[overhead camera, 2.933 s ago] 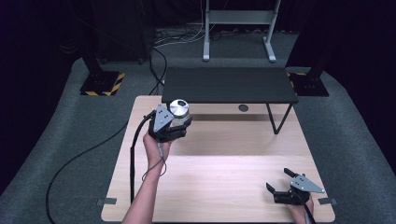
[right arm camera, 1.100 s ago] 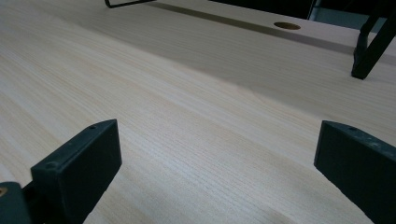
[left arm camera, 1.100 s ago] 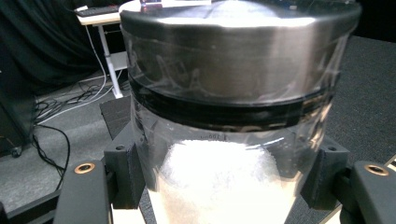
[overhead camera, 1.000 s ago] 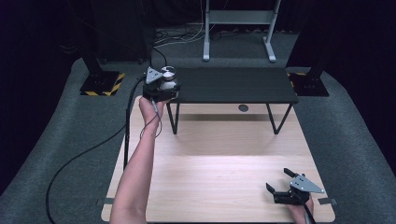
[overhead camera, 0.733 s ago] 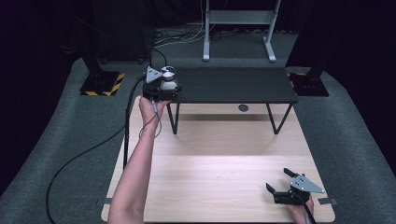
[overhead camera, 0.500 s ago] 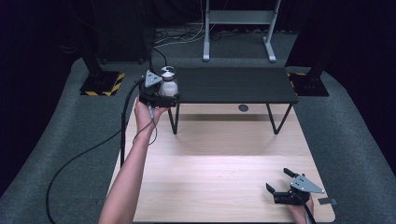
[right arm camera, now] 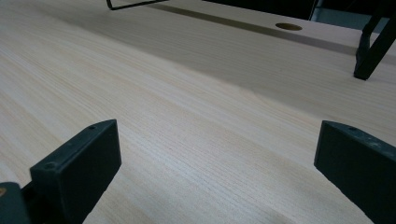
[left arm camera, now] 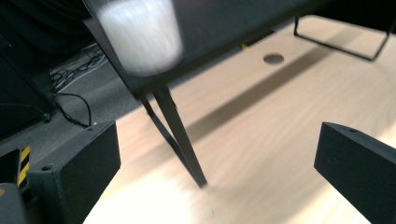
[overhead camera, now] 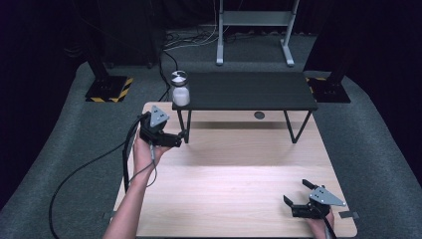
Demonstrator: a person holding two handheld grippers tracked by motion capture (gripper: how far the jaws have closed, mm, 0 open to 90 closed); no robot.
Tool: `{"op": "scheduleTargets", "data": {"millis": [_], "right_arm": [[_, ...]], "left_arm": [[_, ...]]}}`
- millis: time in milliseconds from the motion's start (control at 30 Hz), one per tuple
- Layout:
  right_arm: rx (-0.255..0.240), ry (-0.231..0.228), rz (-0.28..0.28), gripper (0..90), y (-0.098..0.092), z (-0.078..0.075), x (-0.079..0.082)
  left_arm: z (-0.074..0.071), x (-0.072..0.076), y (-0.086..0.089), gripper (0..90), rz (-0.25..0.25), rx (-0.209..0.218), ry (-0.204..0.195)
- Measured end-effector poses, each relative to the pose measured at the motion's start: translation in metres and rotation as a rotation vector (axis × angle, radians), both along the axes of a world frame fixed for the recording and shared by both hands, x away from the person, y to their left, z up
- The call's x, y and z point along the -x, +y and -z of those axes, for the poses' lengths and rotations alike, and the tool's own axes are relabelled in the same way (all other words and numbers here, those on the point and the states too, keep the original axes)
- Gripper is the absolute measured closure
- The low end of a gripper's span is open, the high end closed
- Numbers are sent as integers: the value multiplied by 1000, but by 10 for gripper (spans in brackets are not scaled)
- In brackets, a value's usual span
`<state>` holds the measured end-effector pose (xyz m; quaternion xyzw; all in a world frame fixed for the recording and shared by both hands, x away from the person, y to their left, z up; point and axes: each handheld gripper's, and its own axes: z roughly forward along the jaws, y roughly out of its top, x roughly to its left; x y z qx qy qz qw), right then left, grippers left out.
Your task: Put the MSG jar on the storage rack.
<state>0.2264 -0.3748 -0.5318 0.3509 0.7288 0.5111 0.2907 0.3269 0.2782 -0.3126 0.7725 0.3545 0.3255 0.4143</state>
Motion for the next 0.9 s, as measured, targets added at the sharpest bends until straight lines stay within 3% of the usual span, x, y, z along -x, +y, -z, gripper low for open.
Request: {"op": "scheduleTargets", "data": {"millis": [167,533,767,900], "right_arm": [[0,0,4,0,1,0,0],[3,2,3,0,1,0,0],[2,1,3,0,1,0,0],[5,2,2,0,1,-1,0]], "left_arm": [[17,8,-1,1,8,-20,29],[53,16,3,1,34,-4,114],[103,35,9,1,35,50,166],[135,50,6,1,27,58,188]]}}
